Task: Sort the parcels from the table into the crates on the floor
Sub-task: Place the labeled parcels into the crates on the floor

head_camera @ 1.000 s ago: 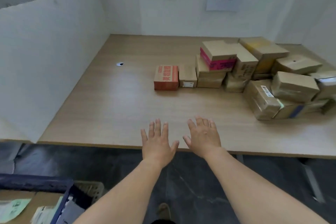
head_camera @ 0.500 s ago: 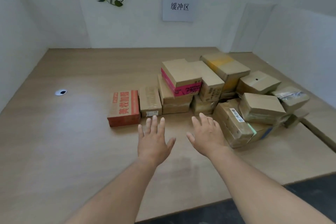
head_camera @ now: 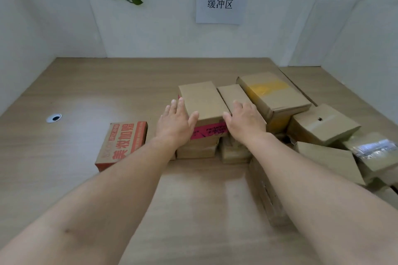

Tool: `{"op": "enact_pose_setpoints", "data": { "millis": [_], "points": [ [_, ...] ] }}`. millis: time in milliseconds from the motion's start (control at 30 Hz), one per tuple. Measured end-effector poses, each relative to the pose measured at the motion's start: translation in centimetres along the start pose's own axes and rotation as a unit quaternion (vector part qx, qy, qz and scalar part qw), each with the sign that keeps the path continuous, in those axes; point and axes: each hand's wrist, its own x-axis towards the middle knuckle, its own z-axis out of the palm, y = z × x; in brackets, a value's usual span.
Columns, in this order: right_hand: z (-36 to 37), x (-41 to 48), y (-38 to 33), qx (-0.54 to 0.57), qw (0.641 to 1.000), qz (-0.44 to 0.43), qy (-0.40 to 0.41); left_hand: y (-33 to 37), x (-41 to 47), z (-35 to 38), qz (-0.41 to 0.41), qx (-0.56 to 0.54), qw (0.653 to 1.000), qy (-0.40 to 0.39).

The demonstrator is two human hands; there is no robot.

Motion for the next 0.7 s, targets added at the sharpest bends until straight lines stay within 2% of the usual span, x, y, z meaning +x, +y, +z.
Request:
{"op": "enact_pose_setpoints", "data": {
  "millis": [167, 267, 367, 533, 700],
  "points": [
    [0.0, 4.3, 0.3, 0.076, 0.995, -0.026, -0.06, 1.6, 3.8, 0.8, -0.076, -0.129, 0.989, -0.024],
    [0.4, 6.1, 0.0, 0.074, 0.992, -0.043, -0.089, 1.8, 5.2, 1.6, -0.138, -0.159, 0.976, -0.045],
    [0.7, 7.3, -0.7, 0.054, 0.993, -0.034, -0.1, 2.1, 6.1, 1.7, -0.187, -0.232, 0.954, -0.03],
    [1.2, 8.1, -1.4, 0.105, 0.986, -0.012, -0.131, 1.4, 5.0, 0.8, -0.192, -0.344, 0.919, -0.01],
    [1.0, 7.8, -2.8, 0.203, 0.958, 0.0, -0.201, -0.2, 2.2, -0.9, -0.2, -0.401, 0.894, 0.019]
  ]
}}
